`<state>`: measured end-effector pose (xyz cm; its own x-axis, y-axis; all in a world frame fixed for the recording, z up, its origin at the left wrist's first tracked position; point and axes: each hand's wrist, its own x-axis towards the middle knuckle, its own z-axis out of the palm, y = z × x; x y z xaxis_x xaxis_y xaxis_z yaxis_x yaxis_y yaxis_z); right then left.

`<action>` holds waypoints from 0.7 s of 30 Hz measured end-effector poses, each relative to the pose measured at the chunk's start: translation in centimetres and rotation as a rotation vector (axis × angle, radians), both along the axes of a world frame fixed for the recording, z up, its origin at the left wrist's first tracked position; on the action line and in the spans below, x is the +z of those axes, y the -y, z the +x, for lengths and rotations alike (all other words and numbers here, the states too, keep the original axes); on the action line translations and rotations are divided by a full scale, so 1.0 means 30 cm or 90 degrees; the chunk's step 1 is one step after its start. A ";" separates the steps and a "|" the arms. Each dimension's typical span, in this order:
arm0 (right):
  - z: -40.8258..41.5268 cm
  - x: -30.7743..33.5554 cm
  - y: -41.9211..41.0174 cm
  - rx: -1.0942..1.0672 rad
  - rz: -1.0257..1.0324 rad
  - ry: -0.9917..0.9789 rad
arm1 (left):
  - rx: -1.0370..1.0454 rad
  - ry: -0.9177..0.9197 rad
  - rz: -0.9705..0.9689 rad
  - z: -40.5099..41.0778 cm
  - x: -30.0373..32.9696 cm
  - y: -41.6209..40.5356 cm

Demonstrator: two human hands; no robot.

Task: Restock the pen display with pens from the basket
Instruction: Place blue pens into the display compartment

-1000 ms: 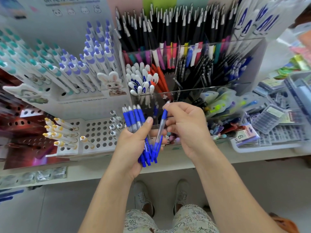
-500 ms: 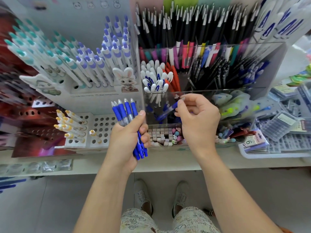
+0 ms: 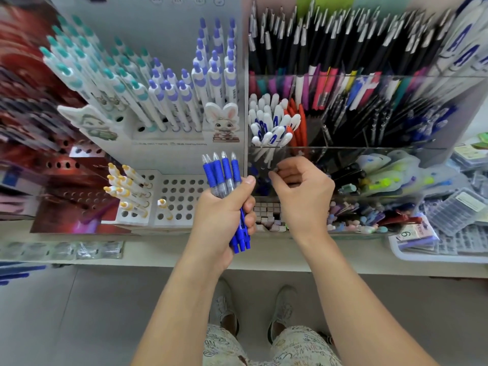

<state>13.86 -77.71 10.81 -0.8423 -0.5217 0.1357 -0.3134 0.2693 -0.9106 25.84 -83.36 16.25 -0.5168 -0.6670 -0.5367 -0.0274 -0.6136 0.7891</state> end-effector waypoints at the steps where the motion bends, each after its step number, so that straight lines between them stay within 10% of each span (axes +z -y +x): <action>1: 0.000 -0.002 0.003 -0.006 0.001 0.000 | -0.005 0.003 0.000 -0.001 0.000 0.000; 11: -0.002 0.078 -0.043 -0.035 -0.007 0.017 | -0.062 0.029 0.001 -0.005 0.003 0.005; 17: -0.031 0.166 -0.095 0.154 -0.022 0.444 | -0.195 0.019 -0.018 -0.016 0.006 0.000; 21: -0.044 0.158 -0.117 0.204 -0.058 0.505 | -0.247 0.022 -0.015 -0.033 0.016 -0.016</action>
<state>12.53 -74.21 15.54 -0.5196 -0.7662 -0.3780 0.3761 0.1920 -0.9064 24.84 -82.87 16.72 -0.7156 -0.4377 -0.5443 -0.2807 -0.5334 0.7979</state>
